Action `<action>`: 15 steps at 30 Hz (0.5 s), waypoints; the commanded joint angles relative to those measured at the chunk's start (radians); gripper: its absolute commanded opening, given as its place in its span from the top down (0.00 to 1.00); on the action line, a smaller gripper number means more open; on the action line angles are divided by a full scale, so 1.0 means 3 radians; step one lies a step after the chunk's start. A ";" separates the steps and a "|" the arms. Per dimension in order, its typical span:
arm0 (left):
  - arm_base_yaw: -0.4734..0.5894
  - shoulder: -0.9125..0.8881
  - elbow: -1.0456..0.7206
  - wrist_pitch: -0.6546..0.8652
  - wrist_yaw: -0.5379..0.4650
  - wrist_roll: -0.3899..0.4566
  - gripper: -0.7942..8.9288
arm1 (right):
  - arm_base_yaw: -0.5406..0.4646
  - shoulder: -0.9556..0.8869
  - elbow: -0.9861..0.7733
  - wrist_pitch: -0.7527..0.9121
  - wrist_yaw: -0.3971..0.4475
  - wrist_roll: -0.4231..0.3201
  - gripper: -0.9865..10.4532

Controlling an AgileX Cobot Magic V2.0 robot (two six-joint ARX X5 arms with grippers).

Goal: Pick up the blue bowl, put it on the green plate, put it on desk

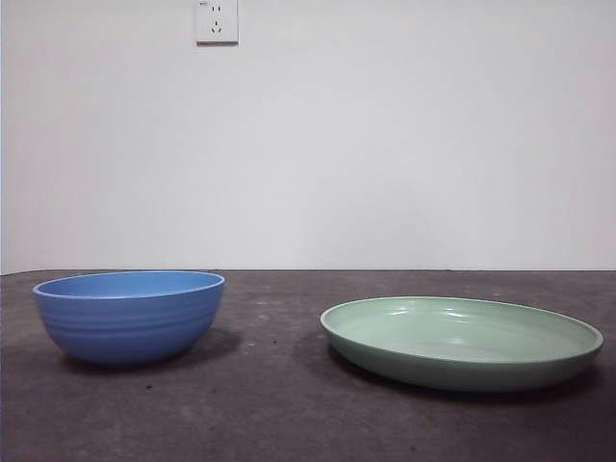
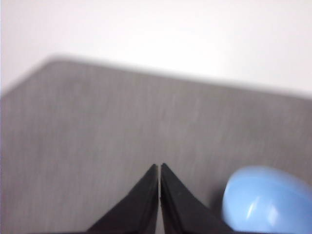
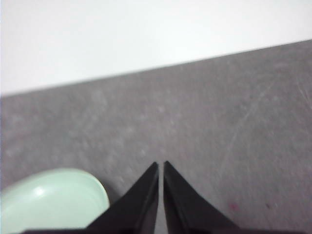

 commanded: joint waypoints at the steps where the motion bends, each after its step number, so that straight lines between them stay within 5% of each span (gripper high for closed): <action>1: -0.0003 0.0116 0.0266 0.0132 -0.0005 -0.0071 0.91 | 0.0004 0.0118 0.0253 -0.0060 -0.0048 0.0249 0.90; 10: -0.0004 0.0946 0.1353 -0.0023 0.0051 -0.0055 0.91 | 0.0004 0.0886 0.1308 -0.0509 -0.0576 0.0242 0.90; 15: -0.0004 0.1511 0.2035 -0.0324 0.0432 0.0057 0.91 | 0.0004 0.1438 0.1916 -0.0900 -0.0956 0.0116 0.90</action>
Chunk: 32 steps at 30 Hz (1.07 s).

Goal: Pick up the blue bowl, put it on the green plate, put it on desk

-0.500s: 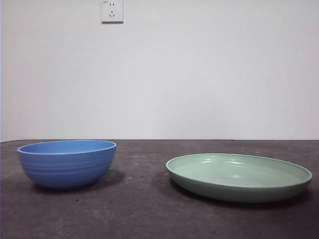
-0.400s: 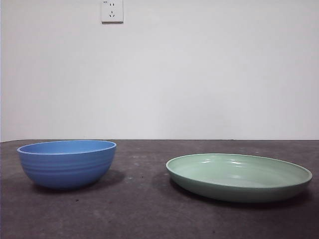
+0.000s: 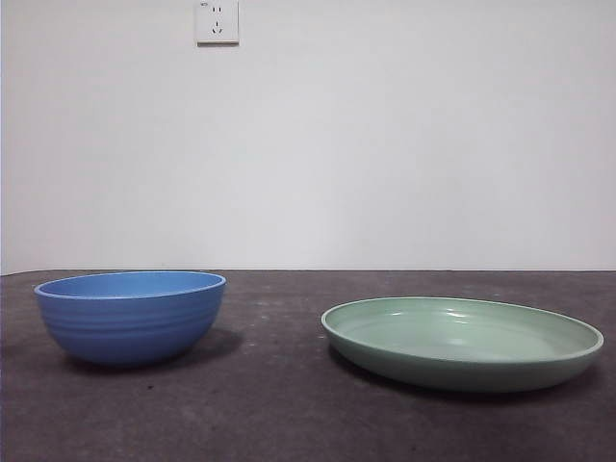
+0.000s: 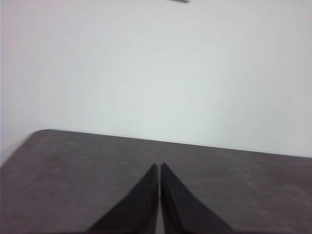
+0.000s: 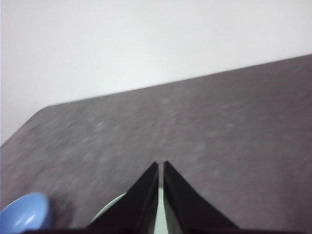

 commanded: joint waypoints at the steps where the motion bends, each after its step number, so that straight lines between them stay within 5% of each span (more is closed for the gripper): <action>1: -0.0003 0.0301 0.0367 -0.0145 0.0229 0.0114 0.91 | 0.0004 0.0277 0.0317 -0.0187 -0.0140 -0.0132 0.90; 11: -0.0003 0.1195 0.1478 -0.1247 0.0926 0.0155 0.91 | 0.0004 0.1109 0.1148 -0.0760 -0.1010 -0.0385 0.90; 18: -0.0043 0.1461 0.1640 -0.1680 0.1361 0.0186 0.91 | 0.0004 0.1353 0.1273 -0.1003 -0.1612 -0.0411 0.90; 32: -0.0221 0.1631 0.1640 -0.2055 0.1394 0.0558 0.84 | 0.0006 0.1354 0.1273 -0.1142 -0.1609 -0.0637 0.90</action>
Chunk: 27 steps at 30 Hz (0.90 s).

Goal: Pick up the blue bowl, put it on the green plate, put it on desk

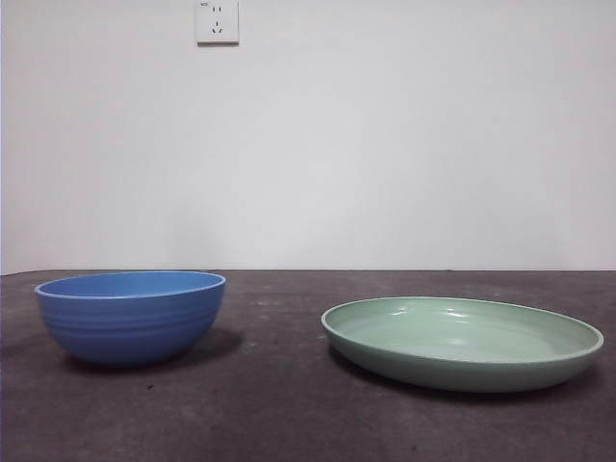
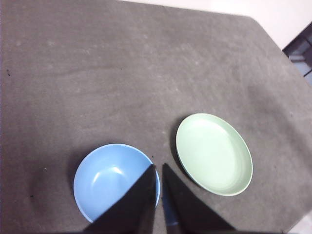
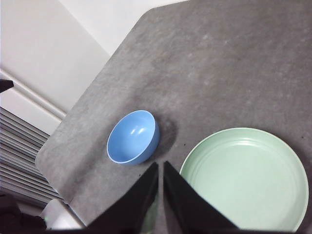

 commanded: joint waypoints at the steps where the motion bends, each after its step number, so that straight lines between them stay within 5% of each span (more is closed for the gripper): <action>1: -0.0013 0.0028 0.0061 0.0034 0.0013 0.0123 0.82 | 0.0001 0.0013 0.0065 0.0045 -0.0001 -0.0055 0.90; 5: -0.0013 0.0028 0.0061 0.0034 0.0013 0.0173 0.72 | 0.0001 0.0019 0.0065 0.0045 0.0009 -0.0106 0.87; 10: -0.0013 0.0034 0.0061 0.0084 0.0013 0.0172 0.37 | 0.0001 0.0019 0.0065 0.0043 0.0033 -0.0127 0.59; 12: -0.0013 0.0041 0.0061 0.0127 0.0013 0.0170 0.30 | 0.0001 0.0019 0.0065 0.0043 0.0039 -0.0127 0.52; 16: -0.0029 0.0046 0.0061 0.0155 0.0013 0.0172 0.30 | 0.0001 0.0019 0.0065 0.0042 0.0174 -0.0126 0.44; 27: -0.0031 0.0258 0.0061 0.0198 0.0010 0.0062 0.31 | 0.0001 0.0019 0.0065 0.0092 0.0173 -0.0127 0.44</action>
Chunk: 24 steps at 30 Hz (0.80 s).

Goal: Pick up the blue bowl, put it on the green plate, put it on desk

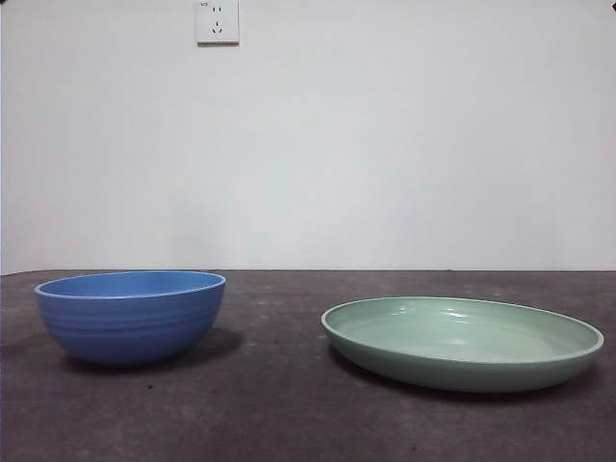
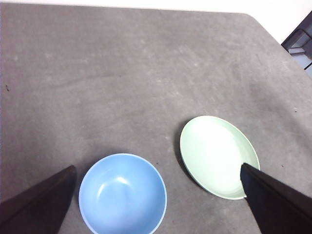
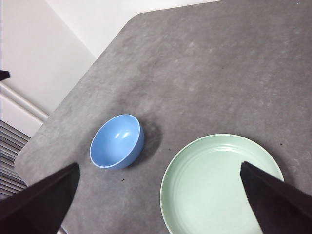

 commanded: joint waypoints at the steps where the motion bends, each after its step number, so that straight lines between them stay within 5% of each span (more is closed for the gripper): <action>1: -0.0009 0.0165 0.0061 0.0024 0.0009 -0.0103 0.31 | 0.0001 0.0018 0.0065 0.0032 -0.0006 -0.0029 0.44; 10: -0.0009 0.0828 0.0061 -0.0178 -0.0579 -0.0120 0.31 | 0.0001 0.0019 0.0065 0.0033 -0.0005 -0.0039 0.44; 24: -0.0170 0.1987 0.0061 -0.0151 -0.0577 -0.0094 0.31 | 0.0001 0.0019 0.0065 0.0033 -0.0005 -0.0041 0.44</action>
